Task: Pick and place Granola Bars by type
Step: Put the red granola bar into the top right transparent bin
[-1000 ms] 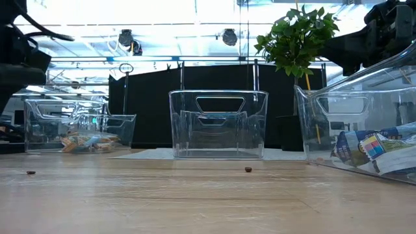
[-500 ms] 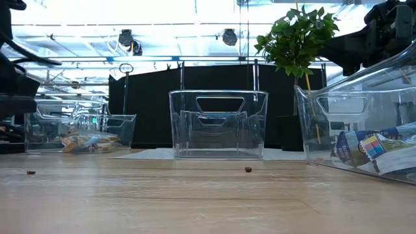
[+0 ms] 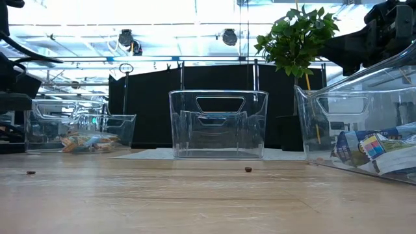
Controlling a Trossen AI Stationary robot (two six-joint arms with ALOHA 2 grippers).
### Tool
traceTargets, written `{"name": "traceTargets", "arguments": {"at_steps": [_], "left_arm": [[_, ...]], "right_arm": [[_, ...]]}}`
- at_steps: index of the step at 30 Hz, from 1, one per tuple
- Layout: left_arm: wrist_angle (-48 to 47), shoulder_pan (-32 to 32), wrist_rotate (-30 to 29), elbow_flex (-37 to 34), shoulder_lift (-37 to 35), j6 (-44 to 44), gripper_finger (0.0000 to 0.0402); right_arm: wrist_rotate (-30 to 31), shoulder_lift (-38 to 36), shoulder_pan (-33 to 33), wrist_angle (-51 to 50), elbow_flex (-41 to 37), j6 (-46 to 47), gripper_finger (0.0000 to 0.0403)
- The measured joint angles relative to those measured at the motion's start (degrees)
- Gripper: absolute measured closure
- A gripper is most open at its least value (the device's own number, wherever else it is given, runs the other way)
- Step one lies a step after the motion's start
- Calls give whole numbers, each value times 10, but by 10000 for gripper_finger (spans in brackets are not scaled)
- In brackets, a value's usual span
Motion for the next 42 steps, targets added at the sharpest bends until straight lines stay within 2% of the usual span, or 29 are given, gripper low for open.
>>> {"name": "traceTargets", "arguments": {"at_steps": [2,4,11,14,21,24,27,30,33,35,38,40,42], "left_arm": [[0,0,3,0,0,3,368],[0,-1,2,1,0,3,389],[-3,-4,-43,19,0,37,399],[-14,-2,-79,55,0,65,399],[-72,-2,-205,178,0,145,400],[-81,-2,-287,230,0,219,400],[-60,-3,-431,274,0,354,401],[-7,4,-581,293,-1,515,401],[13,24,-668,286,-7,608,401],[14,51,-689,268,-17,618,401],[50,95,-690,225,-34,631,401],[128,122,-674,190,-47,693,401],[253,152,-618,146,-68,807,401]], "right_arm": [[0,0,0,1,0,0,243],[0,0,0,0,0,0,243],[0,1,0,0,0,0,243],[0,1,0,0,0,0,243],[0,1,0,0,0,0,243],[0,1,0,0,0,0,243],[0,1,0,0,0,0,243],[0,1,0,0,0,0,243],[0,1,0,0,0,0,243],[0,1,0,0,0,0,243],[0,1,0,0,0,0,243],[0,1,0,0,0,0,243],[0,1,0,0,0,0,243]]}}
